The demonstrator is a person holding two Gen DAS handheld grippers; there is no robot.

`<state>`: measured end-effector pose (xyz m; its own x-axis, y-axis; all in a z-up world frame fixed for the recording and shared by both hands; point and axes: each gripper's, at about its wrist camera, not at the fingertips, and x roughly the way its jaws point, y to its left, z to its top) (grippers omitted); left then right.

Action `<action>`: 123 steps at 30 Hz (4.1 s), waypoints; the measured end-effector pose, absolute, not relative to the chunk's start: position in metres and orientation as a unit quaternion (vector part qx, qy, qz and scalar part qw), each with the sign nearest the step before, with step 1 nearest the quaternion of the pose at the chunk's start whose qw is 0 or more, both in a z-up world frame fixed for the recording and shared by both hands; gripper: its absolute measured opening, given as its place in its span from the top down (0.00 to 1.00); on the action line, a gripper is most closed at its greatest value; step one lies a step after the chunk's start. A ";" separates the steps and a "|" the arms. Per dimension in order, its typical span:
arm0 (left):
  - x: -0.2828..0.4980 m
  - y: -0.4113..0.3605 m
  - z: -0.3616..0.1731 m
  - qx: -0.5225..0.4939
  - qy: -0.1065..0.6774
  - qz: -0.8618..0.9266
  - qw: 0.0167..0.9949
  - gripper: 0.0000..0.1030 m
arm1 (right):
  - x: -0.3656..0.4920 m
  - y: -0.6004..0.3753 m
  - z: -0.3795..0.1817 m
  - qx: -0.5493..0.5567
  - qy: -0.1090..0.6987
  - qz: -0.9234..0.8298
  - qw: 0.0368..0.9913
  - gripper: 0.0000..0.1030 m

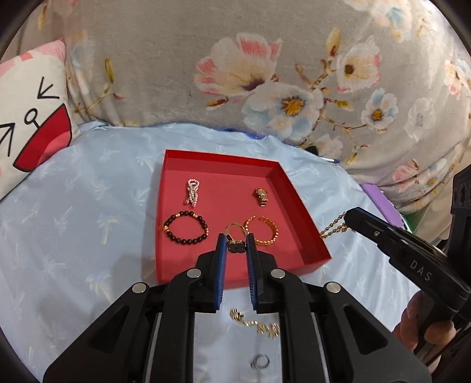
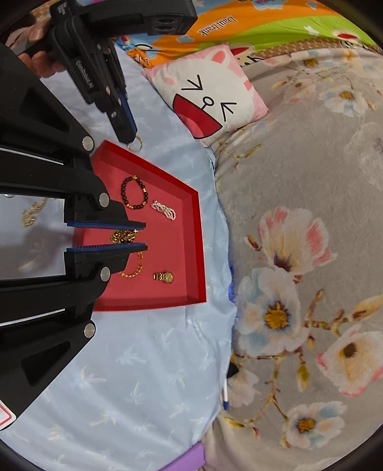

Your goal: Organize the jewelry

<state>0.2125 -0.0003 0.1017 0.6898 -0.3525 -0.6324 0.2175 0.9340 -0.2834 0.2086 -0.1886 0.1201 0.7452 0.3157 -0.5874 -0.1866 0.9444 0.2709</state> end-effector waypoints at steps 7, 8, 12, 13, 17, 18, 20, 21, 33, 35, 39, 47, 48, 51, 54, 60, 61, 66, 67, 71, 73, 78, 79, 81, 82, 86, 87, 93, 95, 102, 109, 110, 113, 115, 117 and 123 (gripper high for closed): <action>0.253 -0.005 0.058 -0.108 0.411 -0.143 0.894 0.88 | 0.242 -0.178 0.065 0.099 0.382 0.134 0.909 0.92; 0.256 -0.005 0.052 -0.109 0.415 -0.140 0.892 0.88 | 0.245 -0.176 0.058 0.095 0.387 0.132 0.908 0.92; 0.264 -0.002 0.038 -0.118 0.426 -0.136 0.887 0.87 | 0.257 -0.180 0.042 0.098 0.399 0.122 0.904 0.91; 0.264 -0.002 0.037 -0.117 0.424 -0.132 0.888 0.85 | 0.257 -0.181 0.041 0.098 0.397 0.120 0.905 0.90; 0.262 0.005 0.041 -0.115 0.404 -0.111 0.901 0.54 | 0.254 -0.187 0.044 0.099 0.382 0.109 0.912 0.79; 0.259 0.009 0.044 -0.117 0.397 -0.105 0.904 0.51 | 0.251 -0.188 0.047 0.100 0.377 0.106 0.915 0.75; 0.254 0.015 0.050 -0.117 0.386 -0.093 0.910 0.50 | 0.239 -0.192 0.054 0.097 0.364 0.101 0.921 0.70; 0.250 0.018 0.053 -0.117 0.383 -0.087 0.912 0.50 | 0.232 -0.193 0.057 0.095 0.358 0.099 0.923 0.67; 0.150 0.022 0.029 -0.090 0.392 -0.077 0.912 0.49 | 0.115 -0.196 0.035 0.103 0.376 0.091 0.916 0.55; 0.133 0.021 0.022 -0.087 0.395 -0.074 0.911 0.49 | 0.100 -0.197 0.026 0.107 0.387 0.090 0.912 0.55; 0.110 0.018 0.015 -0.080 0.398 -0.067 0.911 0.49 | 0.075 -0.199 0.013 0.107 0.401 0.082 0.906 0.55; 0.092 0.015 0.005 -0.071 0.405 -0.054 0.910 0.49 | 0.052 -0.198 0.004 0.102 0.409 0.074 0.904 0.55; 0.089 0.016 0.006 -0.072 0.400 -0.053 0.912 0.48 | 0.050 -0.198 0.004 0.102 0.408 0.072 0.905 0.55; 0.086 0.016 0.005 -0.072 0.401 -0.050 0.912 0.47 | 0.049 -0.197 0.004 0.102 0.407 0.068 0.905 0.55; 0.085 0.017 0.004 -0.076 0.404 -0.048 0.910 0.47 | 0.047 -0.195 0.004 0.099 0.408 0.065 0.905 0.55; 0.077 0.017 0.002 -0.078 0.408 -0.051 0.908 0.47 | 0.038 -0.195 0.003 0.101 0.412 0.066 0.903 0.54; 0.075 0.017 0.002 -0.077 0.408 -0.052 0.908 0.47 | 0.035 -0.195 0.003 0.101 0.412 0.065 0.903 0.53; 0.063 0.012 0.002 -0.070 0.410 -0.058 0.908 0.44 | 0.026 -0.195 0.002 0.100 0.414 0.062 0.903 0.49; 0.061 0.012 0.002 -0.069 0.410 -0.060 0.908 0.43 | 0.025 -0.195 0.002 0.100 0.414 0.063 0.903 0.49; 0.053 0.008 0.002 -0.063 0.411 -0.067 0.907 0.43 | 0.017 -0.196 0.001 0.107 0.418 0.066 0.900 0.49; 0.052 0.005 0.002 -0.057 0.411 -0.071 0.907 0.43 | 0.013 -0.198 0.001 0.112 0.418 0.066 0.899 0.48; 0.055 -0.005 0.001 -0.040 0.414 -0.077 0.906 0.43 | 0.011 -0.197 0.001 0.113 0.416 0.066 0.900 0.48; 0.055 -0.007 0.001 -0.037 0.415 -0.080 0.906 0.43 | 0.010 -0.197 0.002 0.114 0.416 0.067 0.900 0.48; 0.054 -0.010 0.001 -0.040 0.415 -0.087 0.905 0.43 | 0.011 -0.196 0.002 0.115 0.415 0.068 0.900 0.48; 0.054 -0.012 0.001 -0.039 0.415 -0.088 0.905 0.43 | 0.011 -0.196 0.002 0.116 0.415 0.069 0.900 0.48; 0.057 -0.022 0.000 -0.023 0.417 -0.086 0.904 0.43 | 0.012 -0.195 0.002 0.117 0.415 0.072 0.899 0.47; 0.058 -0.024 0.000 -0.018 0.418 -0.086 0.904 0.43 | 0.013 -0.194 0.002 0.117 0.415 0.073 0.899 0.47; 0.060 -0.031 0.000 -0.001 0.418 -0.084 0.905 0.49 | 0.015 -0.195 0.002 0.120 0.416 0.075 0.898 0.46; 0.060 -0.034 0.000 0.005 0.417 -0.088 0.905 0.55 | 0.015 -0.195 0.002 0.121 0.415 0.075 0.898 0.44; 0.059 -0.038 0.000 0.011 0.416 -0.103 0.903 0.84 | 0.015 -0.194 0.002 0.121 0.416 0.075 0.898 0.43; 0.059 -0.034 0.000 -0.009 0.415 -0.110 0.903 0.84 | 0.016 -0.193 0.003 0.118 0.416 0.075 0.899 0.43; 0.060 -0.032 0.000 -0.015 0.415 -0.109 0.903 0.84 | 0.016 -0.193 0.003 0.118 0.416 0.075 0.899 0.43; 0.061 -0.025 0.001 -0.027 0.415 -0.104 0.903 0.84 | 0.016 -0.192 0.003 0.114 0.417 0.076 0.898 0.43; 0.062 -0.020 0.002 -0.025 0.412 -0.098 0.905 0.84 | 0.017 -0.189 0.003 0.109 0.418 0.078 0.899 0.43; 0.065 -0.013 0.002 -0.028 0.411 -0.090 0.907 0.84 | 0.021 -0.186 0.004 0.105 0.419 0.084 0.898 0.43; 0.074 0.016 0.002 -0.046 0.411 -0.063 0.908 0.84 | 0.050 -0.169 0.001 0.120 0.439 0.127 0.881 0.43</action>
<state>0.0736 0.0159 0.0024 0.6541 -0.1528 -0.7408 0.0771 0.9878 -0.1356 0.0499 -0.1693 0.0011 0.5822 0.3290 -0.7435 -0.1188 0.9391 0.3225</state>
